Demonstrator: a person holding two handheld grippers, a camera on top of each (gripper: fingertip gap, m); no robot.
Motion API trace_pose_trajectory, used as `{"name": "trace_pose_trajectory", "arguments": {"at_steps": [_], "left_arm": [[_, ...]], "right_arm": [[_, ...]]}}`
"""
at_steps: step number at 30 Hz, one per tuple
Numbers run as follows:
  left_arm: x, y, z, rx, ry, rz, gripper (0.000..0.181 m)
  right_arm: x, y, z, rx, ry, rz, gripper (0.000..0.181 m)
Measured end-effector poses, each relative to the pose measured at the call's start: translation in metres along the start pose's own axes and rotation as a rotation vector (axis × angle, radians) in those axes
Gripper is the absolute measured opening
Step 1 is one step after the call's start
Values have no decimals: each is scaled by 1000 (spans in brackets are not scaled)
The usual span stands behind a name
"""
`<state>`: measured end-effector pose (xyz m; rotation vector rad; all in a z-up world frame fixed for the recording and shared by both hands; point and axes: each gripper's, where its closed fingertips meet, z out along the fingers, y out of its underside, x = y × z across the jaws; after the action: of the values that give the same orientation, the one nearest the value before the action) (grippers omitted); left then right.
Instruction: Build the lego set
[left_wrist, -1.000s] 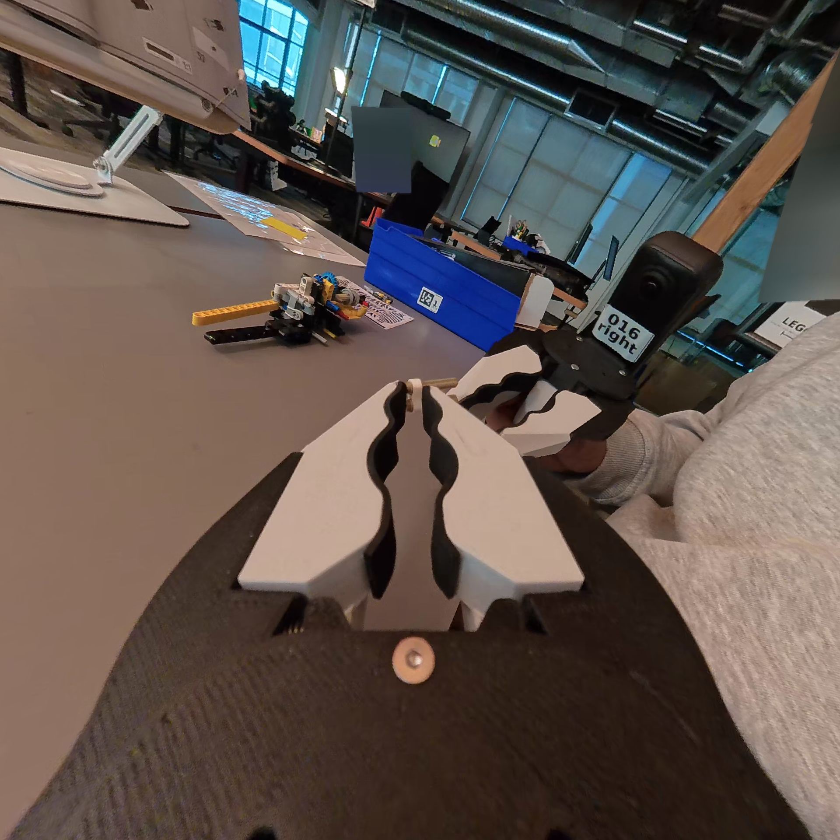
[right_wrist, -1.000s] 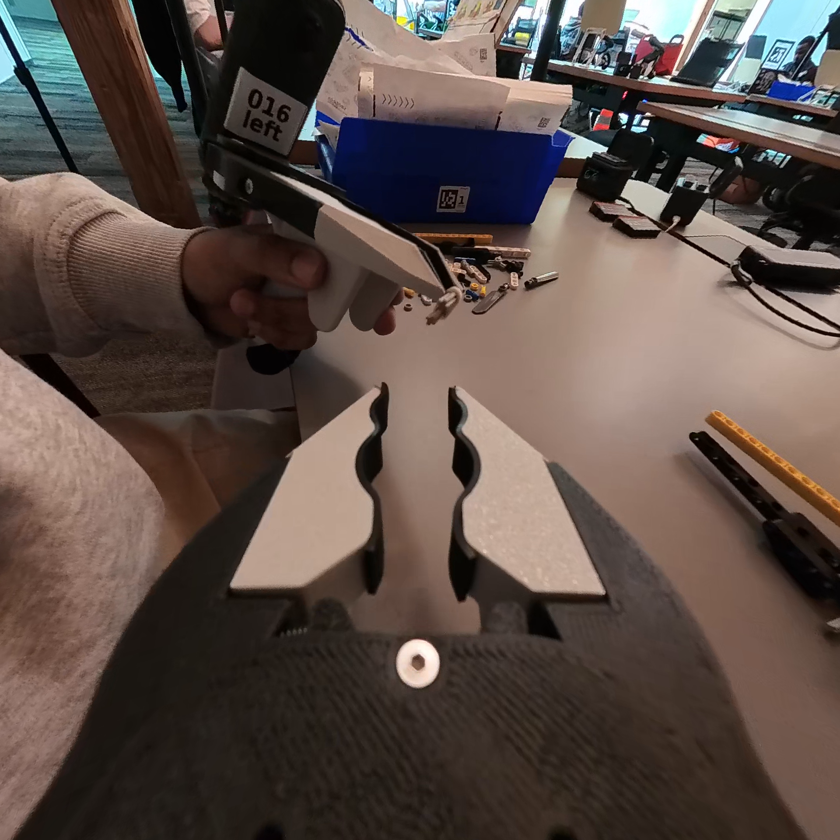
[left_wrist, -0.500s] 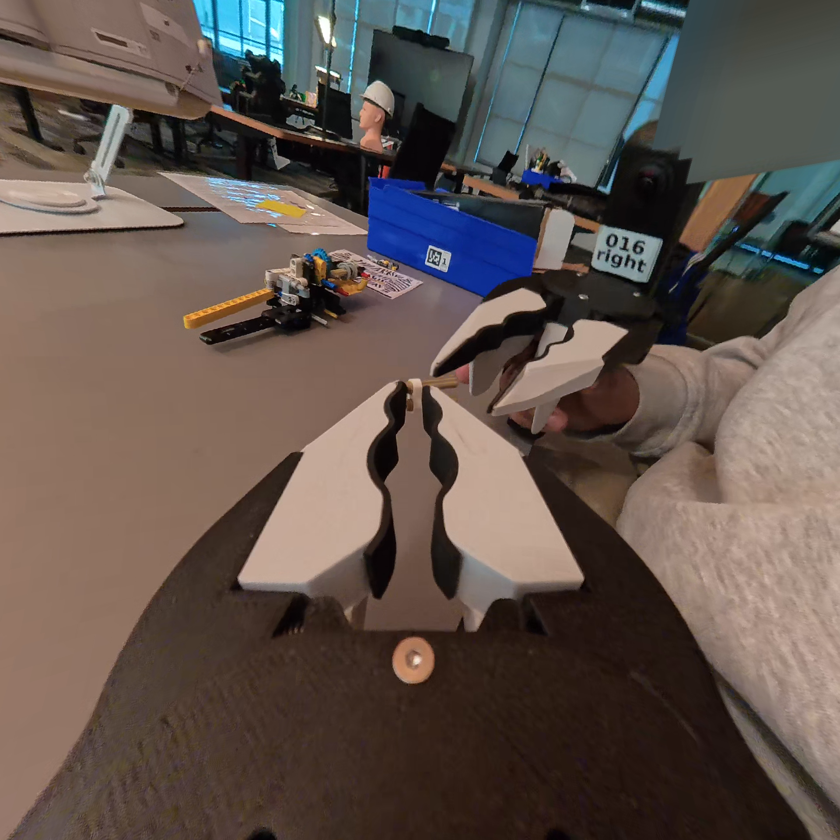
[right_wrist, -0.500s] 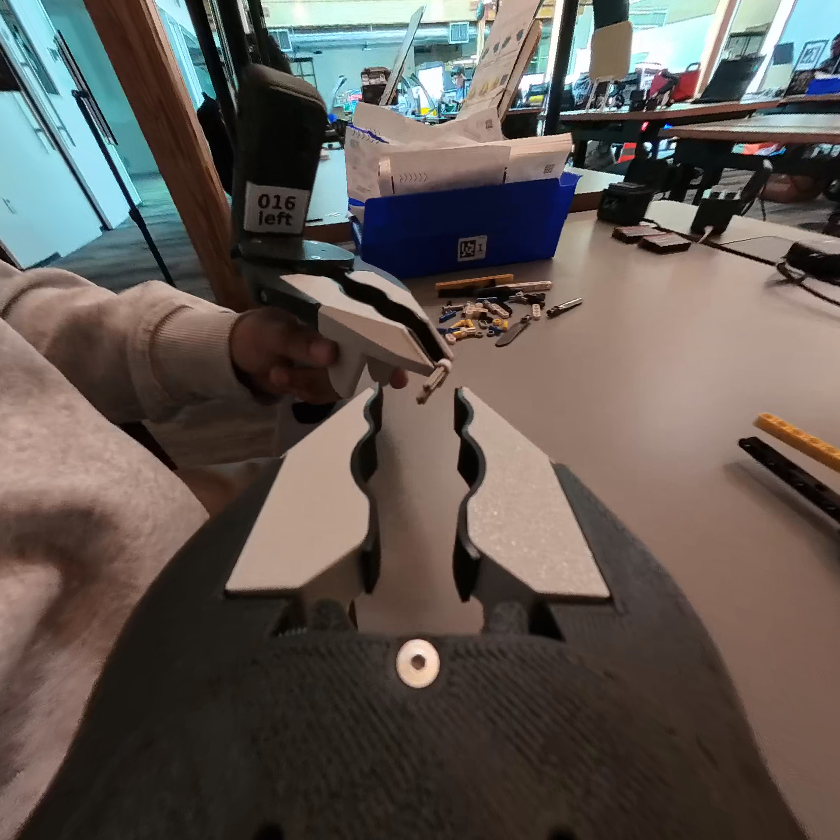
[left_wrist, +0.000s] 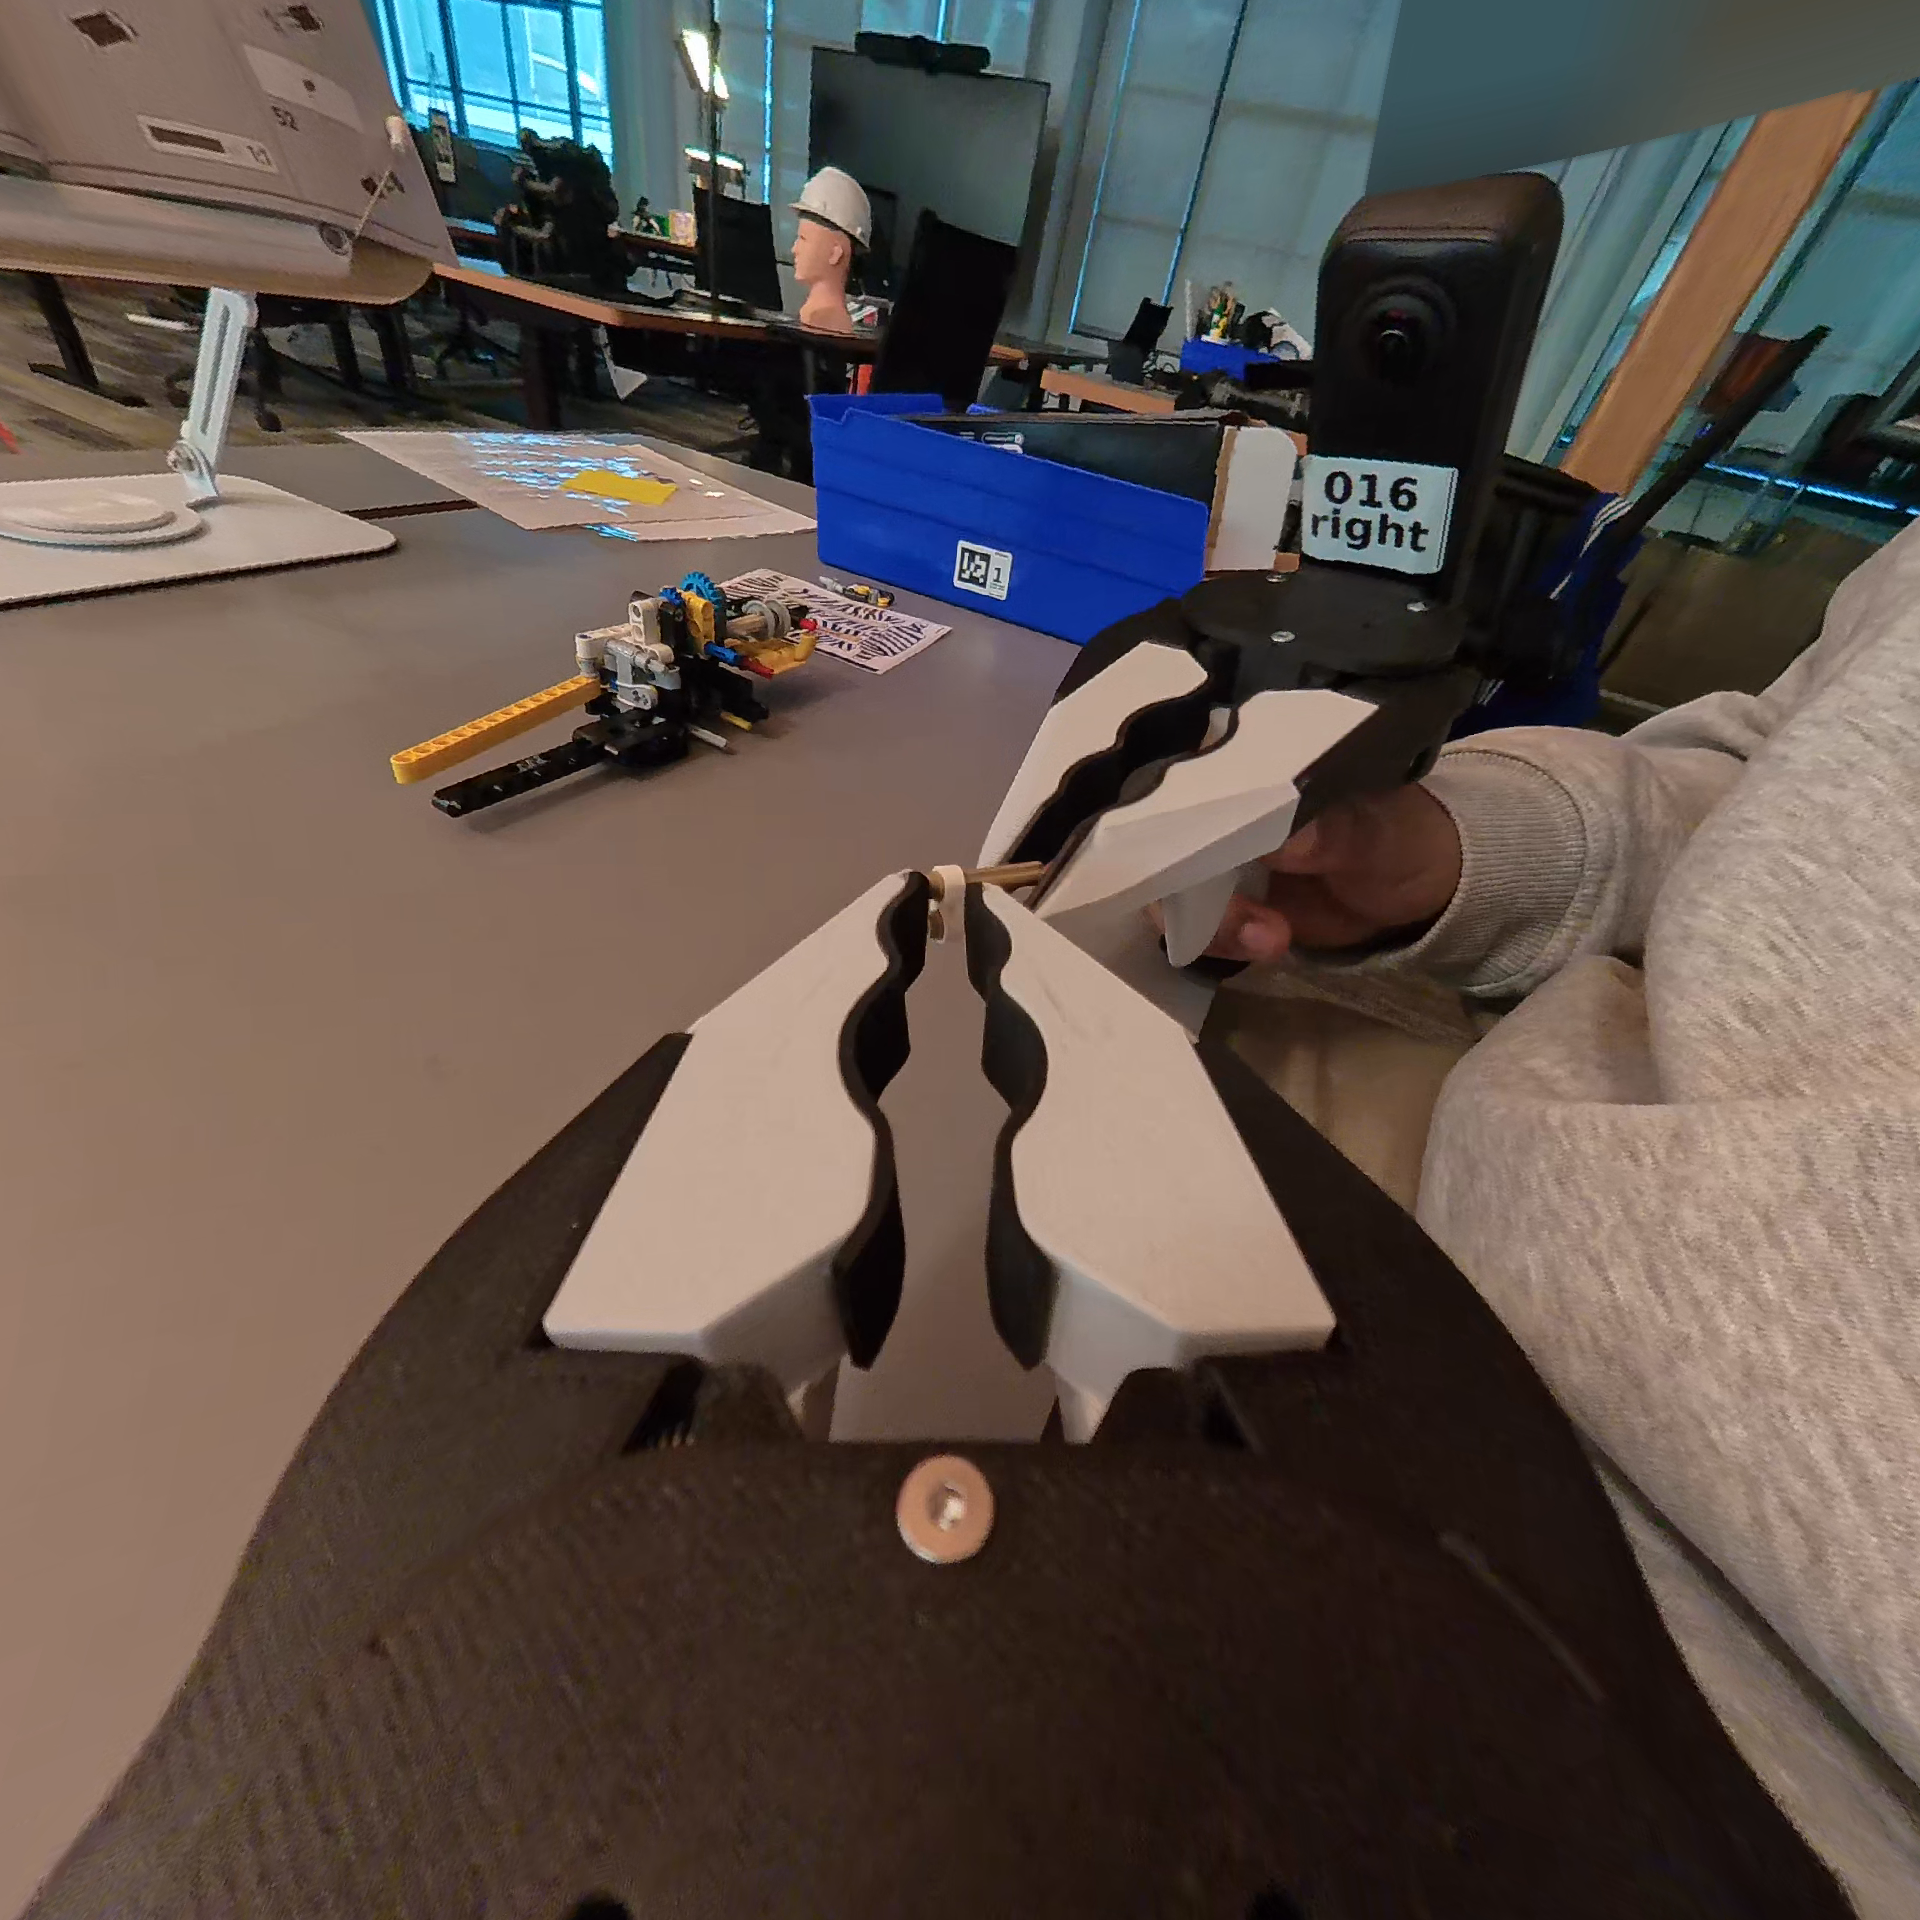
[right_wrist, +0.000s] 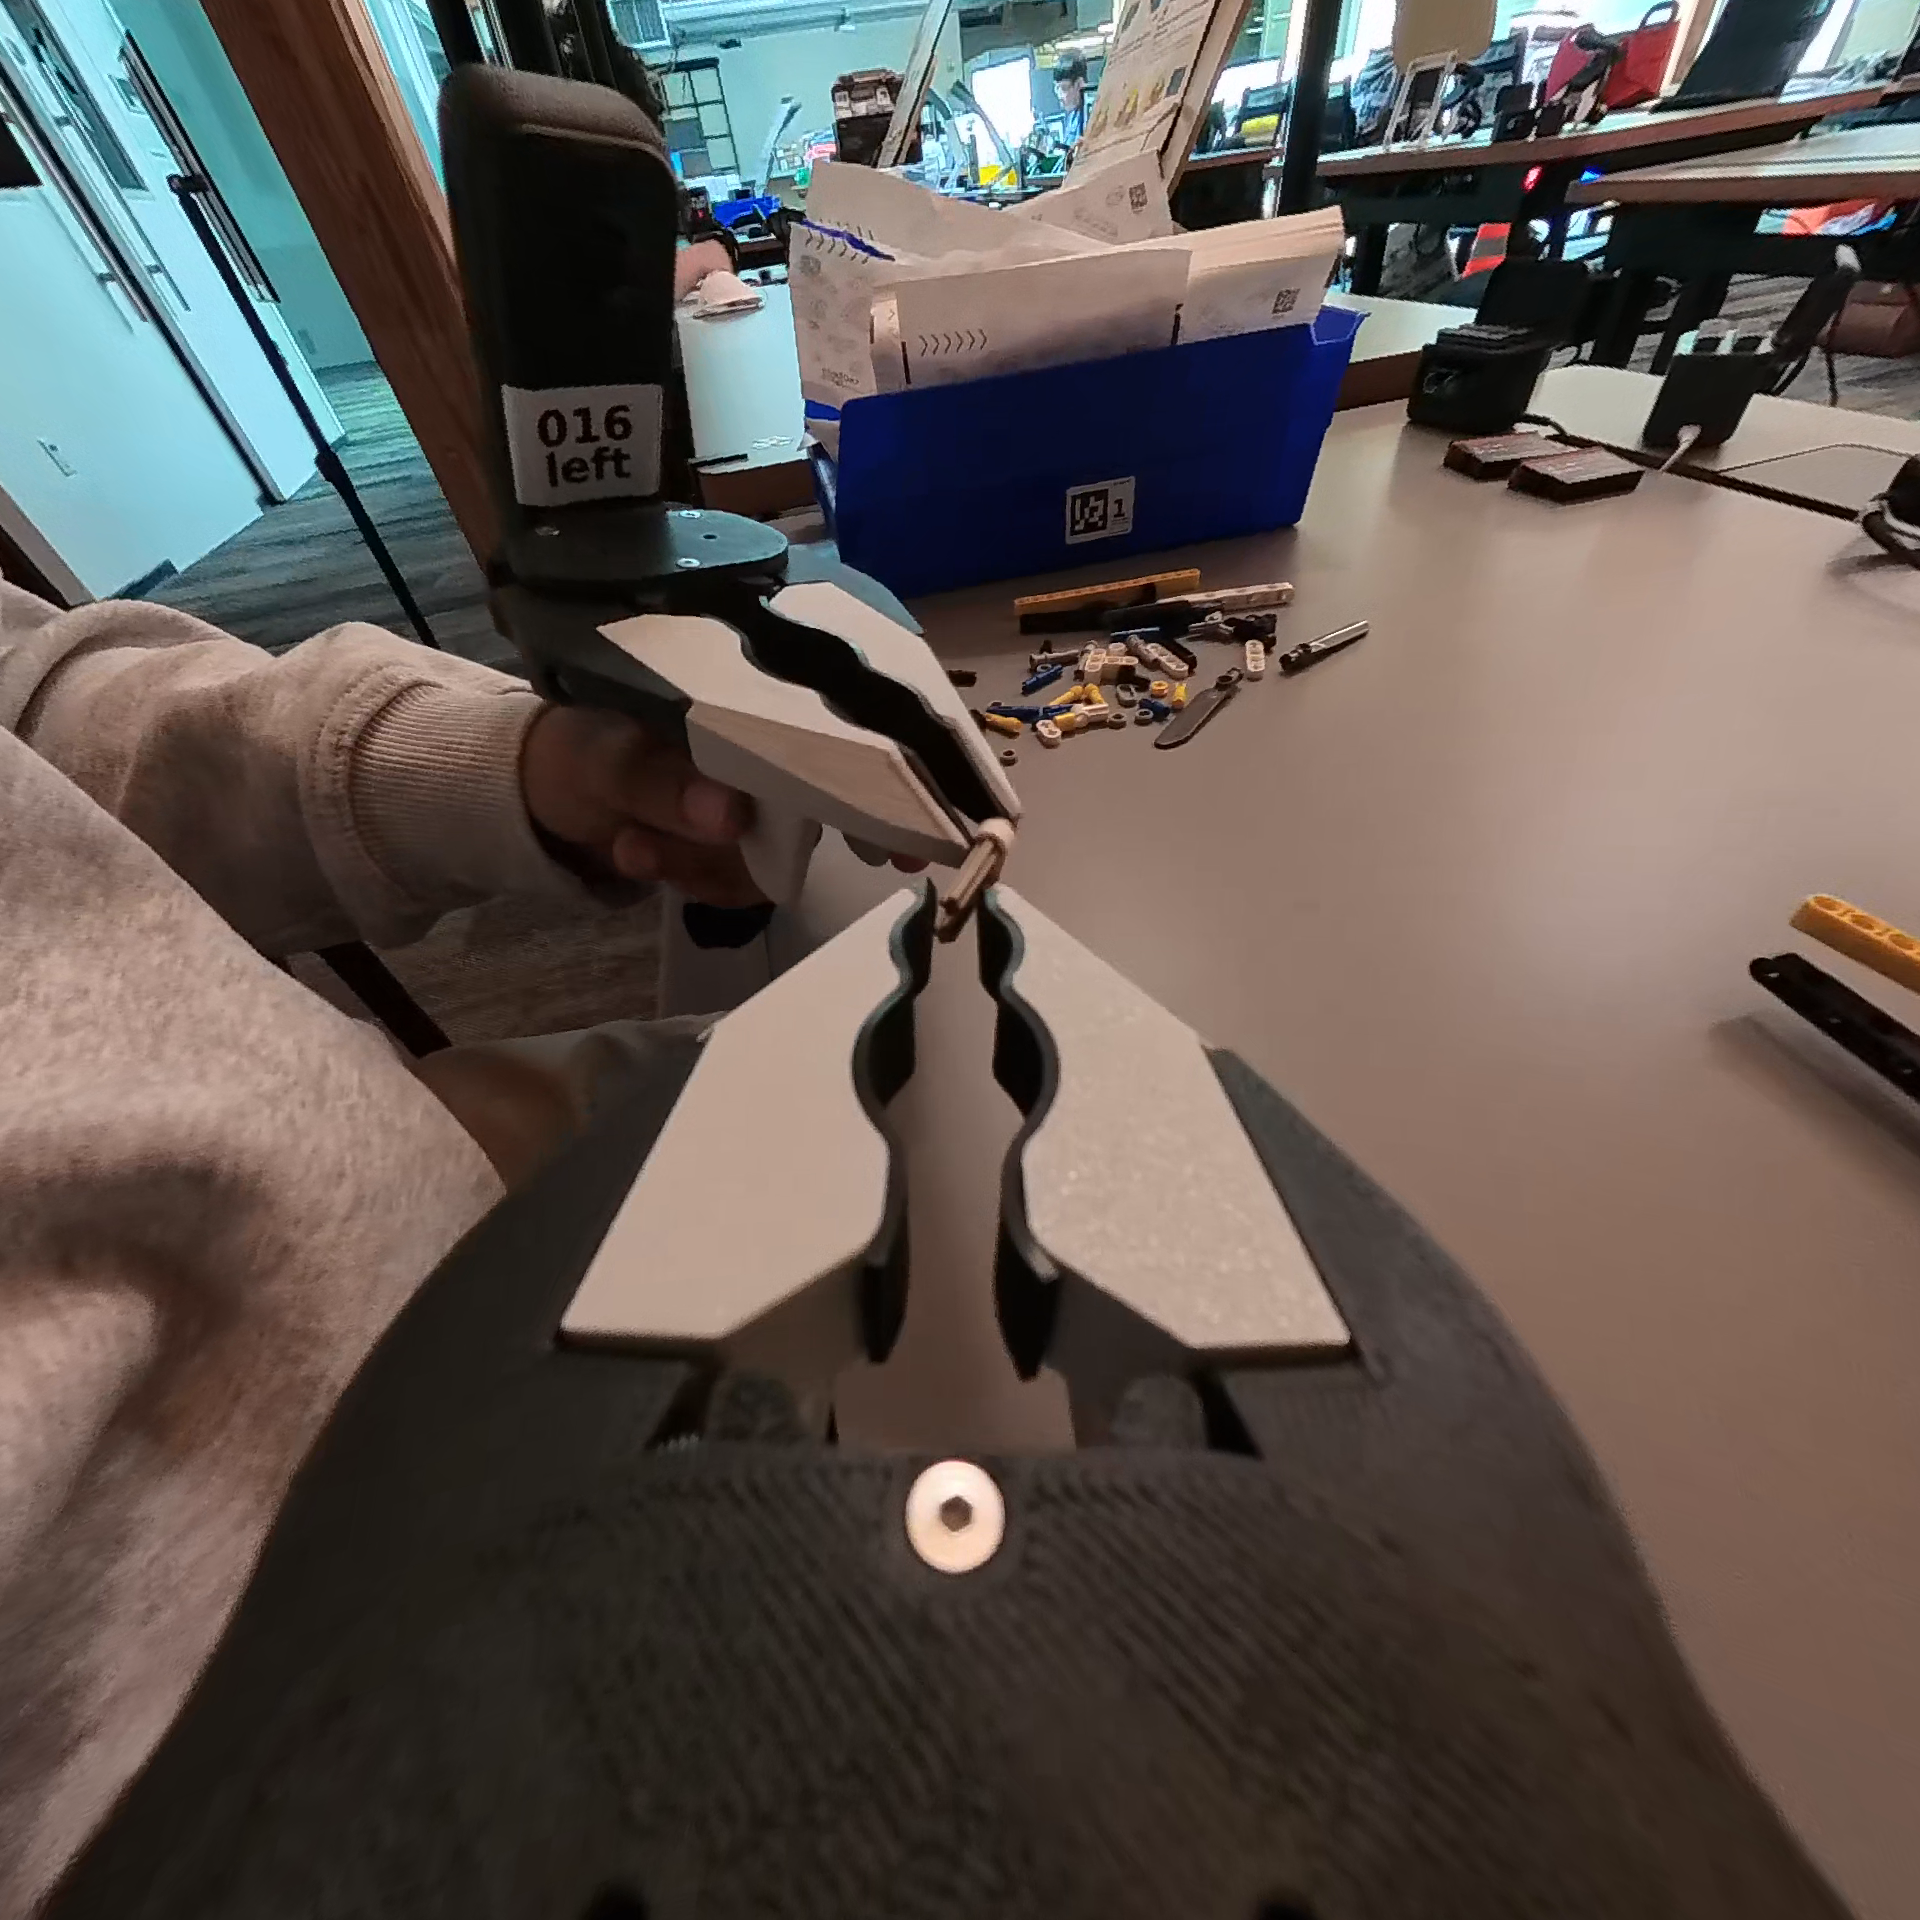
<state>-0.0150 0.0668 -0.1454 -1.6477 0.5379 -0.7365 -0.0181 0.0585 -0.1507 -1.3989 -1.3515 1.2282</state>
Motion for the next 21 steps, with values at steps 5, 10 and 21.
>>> {"name": "trace_pose_trajectory", "arguments": {"at_steps": [5,10,21], "left_arm": [[0,-1,-2,11,16,-12,3],[0,-1,-3,12,27,-34,0],[4,-2,-3,27,113,-168,18]], "right_arm": [[5,-2,-2,14,-4,52,3],[11,-5,-7,48,-32,149,3],[12,-10,-11,96,-104,275,3]]}}
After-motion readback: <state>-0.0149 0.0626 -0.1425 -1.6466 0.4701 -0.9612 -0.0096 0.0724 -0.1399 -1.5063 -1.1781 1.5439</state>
